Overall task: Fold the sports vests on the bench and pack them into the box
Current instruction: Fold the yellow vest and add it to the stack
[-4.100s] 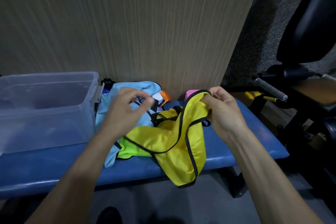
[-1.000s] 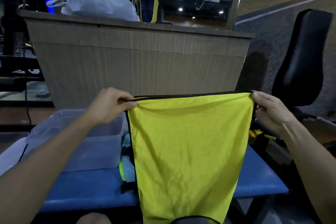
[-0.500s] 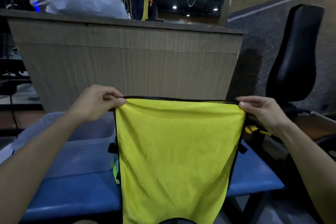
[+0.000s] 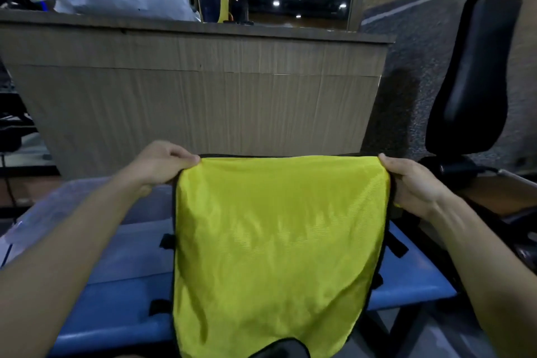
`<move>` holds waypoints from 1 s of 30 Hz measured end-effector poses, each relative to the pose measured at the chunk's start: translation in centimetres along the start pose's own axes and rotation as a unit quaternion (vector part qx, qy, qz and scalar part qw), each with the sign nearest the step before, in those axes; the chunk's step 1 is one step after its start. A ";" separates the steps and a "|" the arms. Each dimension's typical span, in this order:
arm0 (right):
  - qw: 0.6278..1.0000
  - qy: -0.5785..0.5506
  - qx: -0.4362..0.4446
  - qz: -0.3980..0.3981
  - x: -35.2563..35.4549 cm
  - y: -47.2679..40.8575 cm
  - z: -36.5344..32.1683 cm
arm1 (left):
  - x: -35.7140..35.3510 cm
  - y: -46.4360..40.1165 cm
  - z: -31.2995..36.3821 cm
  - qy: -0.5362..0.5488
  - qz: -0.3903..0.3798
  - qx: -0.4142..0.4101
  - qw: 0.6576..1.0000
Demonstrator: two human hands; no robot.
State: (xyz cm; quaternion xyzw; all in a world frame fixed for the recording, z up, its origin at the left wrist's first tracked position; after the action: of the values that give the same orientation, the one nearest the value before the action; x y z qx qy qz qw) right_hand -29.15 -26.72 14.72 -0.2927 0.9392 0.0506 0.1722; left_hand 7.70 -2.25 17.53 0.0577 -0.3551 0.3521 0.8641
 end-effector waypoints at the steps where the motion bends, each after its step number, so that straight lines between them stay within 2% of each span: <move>1: 1.000 0.000 -0.013 0.025 -0.8 0.0 0.5 | -0.3 0.4 1.2 -0.034 0.036 -0.002 0.999; 2: 0.999 0.012 -0.002 0.036 -1.9 0.1 0.6 | -1.3 1.1 3.0 -0.041 0.044 -0.023 0.998; 5: 0.991 0.102 0.079 -0.020 -8.7 1.6 0.1 | -6.4 4.6 9.5 0.003 -0.042 -0.111 0.993; 7: 0.979 0.150 0.132 -0.045 -12.7 2.9 0.1 | -8.9 5.9 12.2 0.031 -0.073 -0.130 0.988; 10: 0.958 0.219 0.183 -0.016 -14.2 3.8 -0.6 | -9.7 5.6 12.9 0.056 -0.069 -0.104 0.991; 14: 0.964 0.205 0.168 0.001 -13.4 4.6 -0.7 | -9.5 5.8 12.5 0.089 -0.065 -0.078 0.991; 19: 0.953 0.234 0.189 0.015 -13.4 5.2 -1.7 | -9.8 6.8 12.7 0.162 -0.077 -0.056 0.982; 23: 0.947 0.253 0.197 0.025 -13.0 5.8 -2.2 | -9.3 7.1 12.8 0.167 -0.077 -0.059 0.981; 27: 0.925 0.302 0.229 0.020 -14.0 7.0 -3.0 | -10.6 8.7 13.6 0.195 -0.142 -0.063 0.968; 30: 0.892 0.375 0.253 -0.005 -14.7 8.7 -3.7 | -11.0 10.2 14.6 0.300 -0.229 -0.046 0.925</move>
State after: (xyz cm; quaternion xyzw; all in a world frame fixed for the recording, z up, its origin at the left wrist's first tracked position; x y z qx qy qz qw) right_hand -23.84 -12.41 23.31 -0.2410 0.9137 -0.3029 -0.1239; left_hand -12.77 -6.03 19.67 -0.0106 -0.0719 0.1284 0.9890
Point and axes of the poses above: each hand's wrist, its own y-axis away from the middle knuckle, its own x-axis out of the back of the hand, z = x × y, the point moved 10 cm from there along -y, towards the middle knuckle, and after that the axes turned 13 degrees about -y, right-handed, at the moved point
